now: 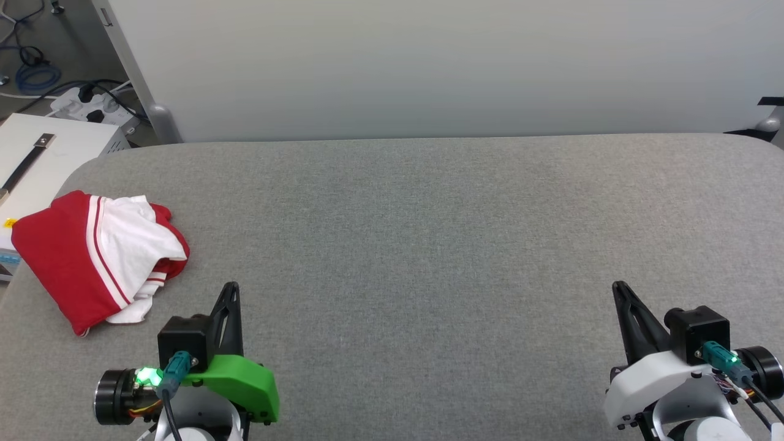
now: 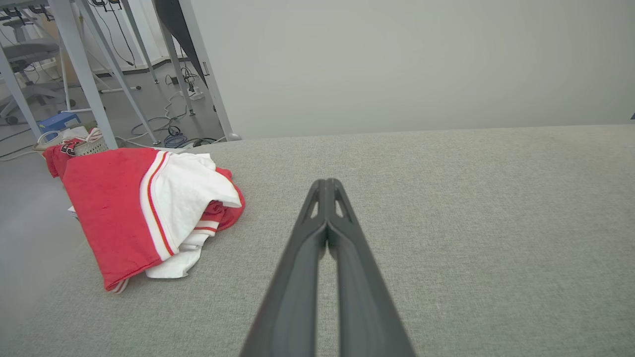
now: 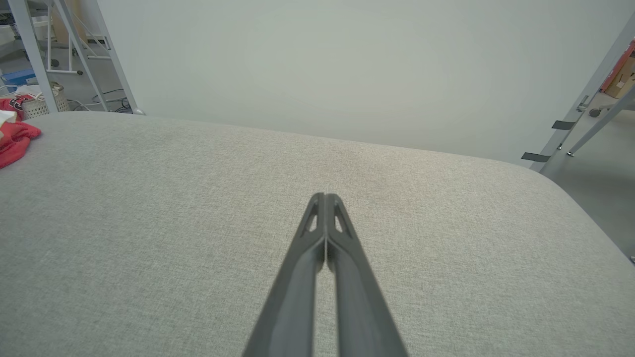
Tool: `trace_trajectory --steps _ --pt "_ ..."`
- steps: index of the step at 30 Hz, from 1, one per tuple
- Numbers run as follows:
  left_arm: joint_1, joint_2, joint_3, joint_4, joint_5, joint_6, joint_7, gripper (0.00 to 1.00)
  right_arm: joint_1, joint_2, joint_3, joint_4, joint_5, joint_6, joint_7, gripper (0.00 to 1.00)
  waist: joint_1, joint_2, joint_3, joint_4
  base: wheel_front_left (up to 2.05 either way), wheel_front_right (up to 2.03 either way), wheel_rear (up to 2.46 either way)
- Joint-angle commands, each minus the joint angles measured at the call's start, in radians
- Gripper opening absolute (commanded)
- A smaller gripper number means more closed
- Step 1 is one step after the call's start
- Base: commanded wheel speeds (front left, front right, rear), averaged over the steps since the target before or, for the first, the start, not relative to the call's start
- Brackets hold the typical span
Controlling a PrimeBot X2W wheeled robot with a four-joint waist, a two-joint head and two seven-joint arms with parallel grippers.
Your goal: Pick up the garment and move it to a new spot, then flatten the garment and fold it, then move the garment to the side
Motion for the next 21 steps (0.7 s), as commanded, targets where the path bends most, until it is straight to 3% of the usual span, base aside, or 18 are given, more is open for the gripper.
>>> trace_trajectory --steps 1,18,19,21 --pt "-0.015 -0.005 -0.001 -0.001 0.009 0.004 -0.001 0.00 -0.016 -0.001 0.000 -0.003 -0.009 -0.001 0.003 0.00 0.0000 0.0000 0.000 0.000 0.00 0.00 0.00" --pt "-0.015 -0.005 -0.001 -0.001 0.009 0.004 -0.001 0.00 -0.016 -0.001 0.000 -0.003 -0.009 -0.001 0.003 0.00 0.0000 0.0000 0.000 0.000 0.00 0.00 0.00" --pt "0.000 0.000 0.000 0.000 -0.001 0.000 0.000 1.00 0.000 0.000 0.000 0.000 0.001 0.000 0.000 1.00 0.0000 0.0000 0.000 0.000 0.00 0.00 0.00" --pt "0.001 0.000 0.000 0.000 -0.001 0.000 0.000 1.00 0.001 0.000 0.000 0.001 0.001 0.000 0.000 1.00 0.0000 0.0000 0.000 0.000 0.00 0.00 0.00"
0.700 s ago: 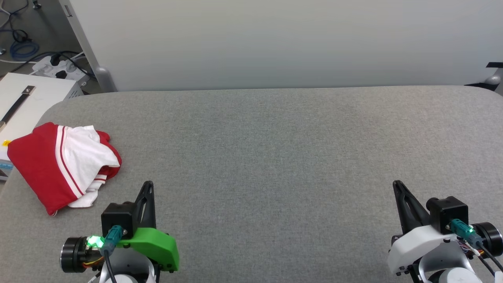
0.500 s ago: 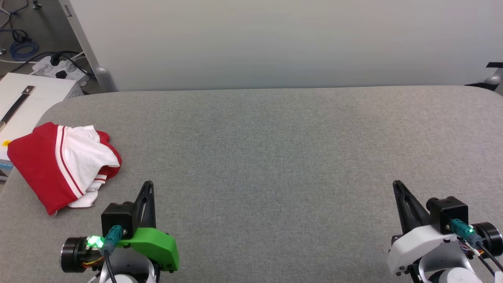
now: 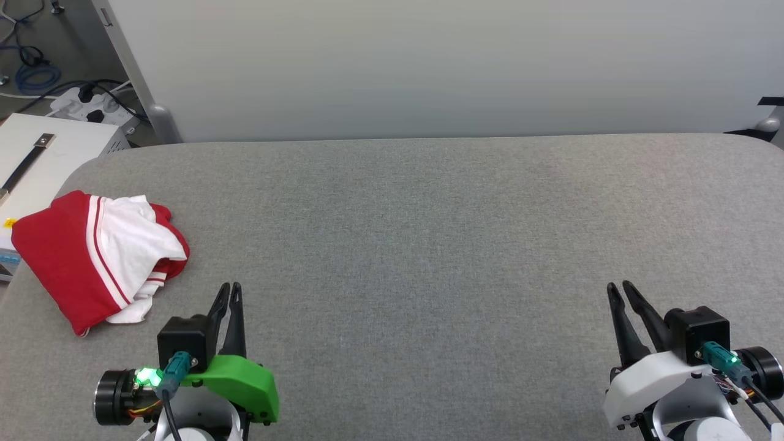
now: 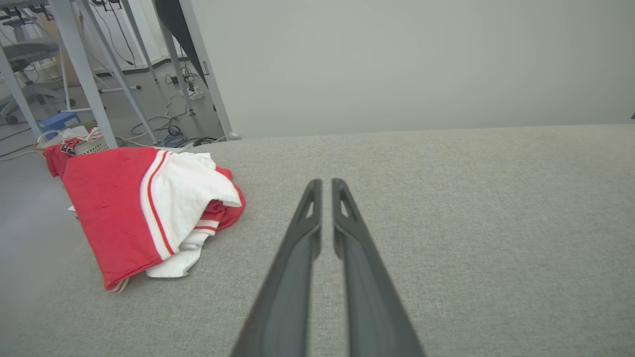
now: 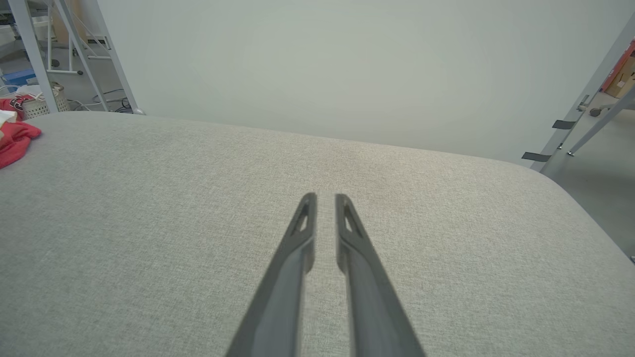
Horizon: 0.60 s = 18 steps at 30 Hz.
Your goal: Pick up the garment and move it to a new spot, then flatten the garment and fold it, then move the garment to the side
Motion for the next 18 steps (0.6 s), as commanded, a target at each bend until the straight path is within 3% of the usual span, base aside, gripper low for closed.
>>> trace_trajectory --steps 1,18 --pt "0.000 0.000 0.000 0.001 -0.001 0.000 -0.001 1.00 0.000 0.000 -0.001 0.000 0.001 0.000 -0.001 1.00 0.0000 -0.0001 0.000 0.000 0.00 0.00 0.00" --pt "-0.003 -0.001 0.002 0.036 -0.042 -0.004 -0.036 1.00 -0.003 0.000 -0.018 0.019 0.027 0.000 -0.035 1.00 0.0000 -0.0001 0.000 0.001 0.00 0.00 0.00"
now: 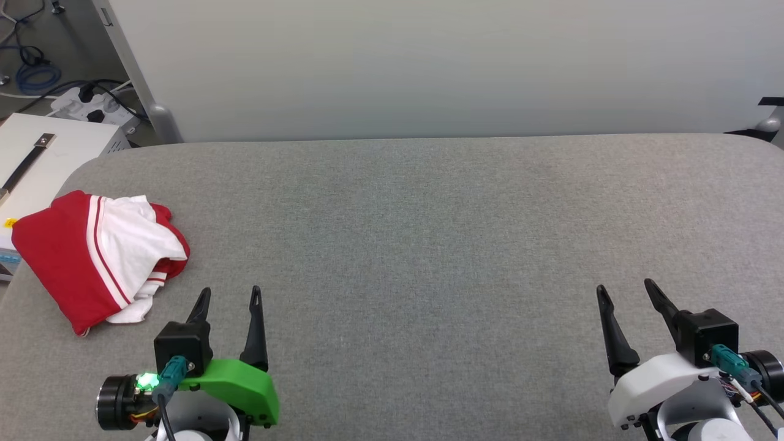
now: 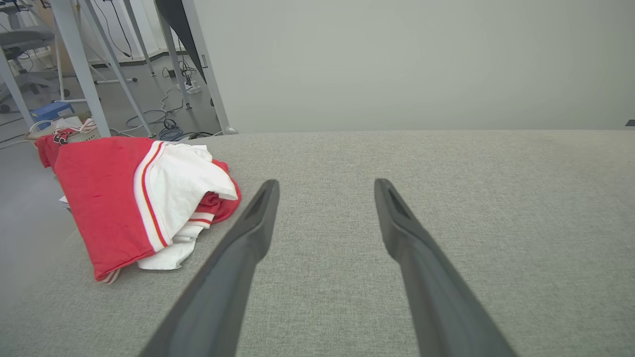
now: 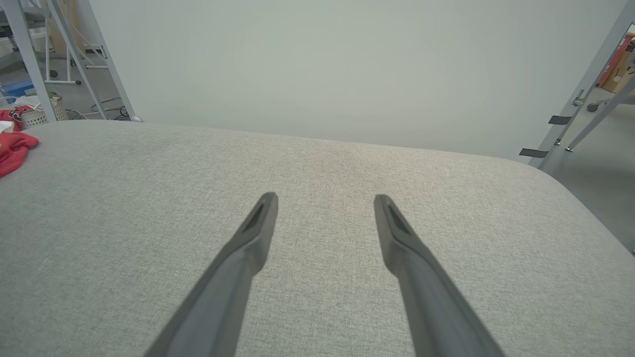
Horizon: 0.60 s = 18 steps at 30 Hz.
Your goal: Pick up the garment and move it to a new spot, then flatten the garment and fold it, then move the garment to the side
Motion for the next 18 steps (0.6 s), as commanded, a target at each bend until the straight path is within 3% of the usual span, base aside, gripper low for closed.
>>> trace_trajectory --steps 1,18 --pt "-0.003 -0.001 0.001 0.010 -0.012 -0.003 -0.011 1.00 -0.003 -0.001 -0.004 0.003 0.009 0.000 -0.013 1.00 0.0000 0.0000 0.000 0.000 0.00 0.00 0.00" --pt "-0.004 -0.002 0.005 0.030 -0.081 -0.027 -0.046 1.00 -0.004 -0.001 -0.010 0.000 0.069 0.000 -0.048 1.00 0.0000 0.0000 -0.001 0.005 0.00 0.00 0.00"
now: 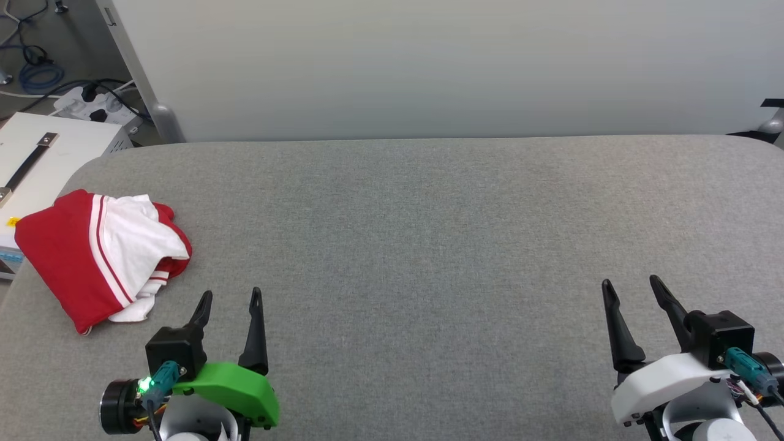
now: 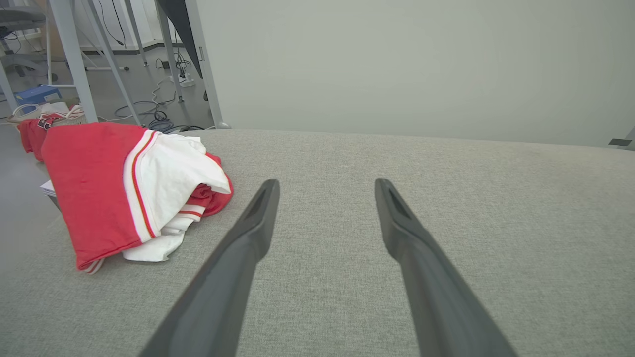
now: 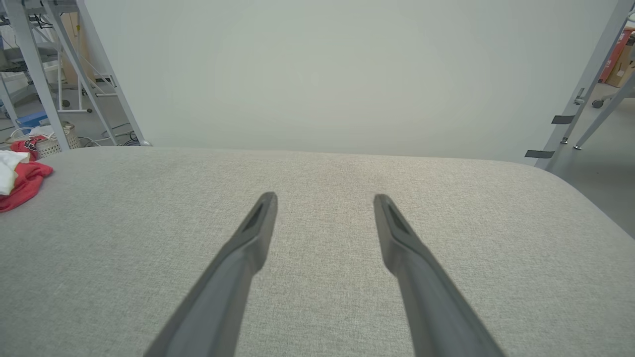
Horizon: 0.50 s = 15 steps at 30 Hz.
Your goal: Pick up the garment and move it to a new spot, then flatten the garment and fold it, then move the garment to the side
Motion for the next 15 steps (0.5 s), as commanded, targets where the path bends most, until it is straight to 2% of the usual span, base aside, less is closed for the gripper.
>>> trace_trajectory --steps 1,15 --pt "-0.004 -0.002 0.003 0.006 -0.016 -0.009 -0.012 1.00 -0.004 -0.001 -0.003 0.000 0.010 0.000 -0.011 1.00 0.0000 0.0000 0.000 0.000 0.00 0.00 0.00" --pt "-0.006 -0.002 0.000 0.027 -0.042 -0.020 -0.042 1.00 -0.007 -0.001 -0.009 0.015 0.037 0.000 -0.040 1.00 0.0000 0.0000 -0.002 0.004 0.00 0.00 0.00"
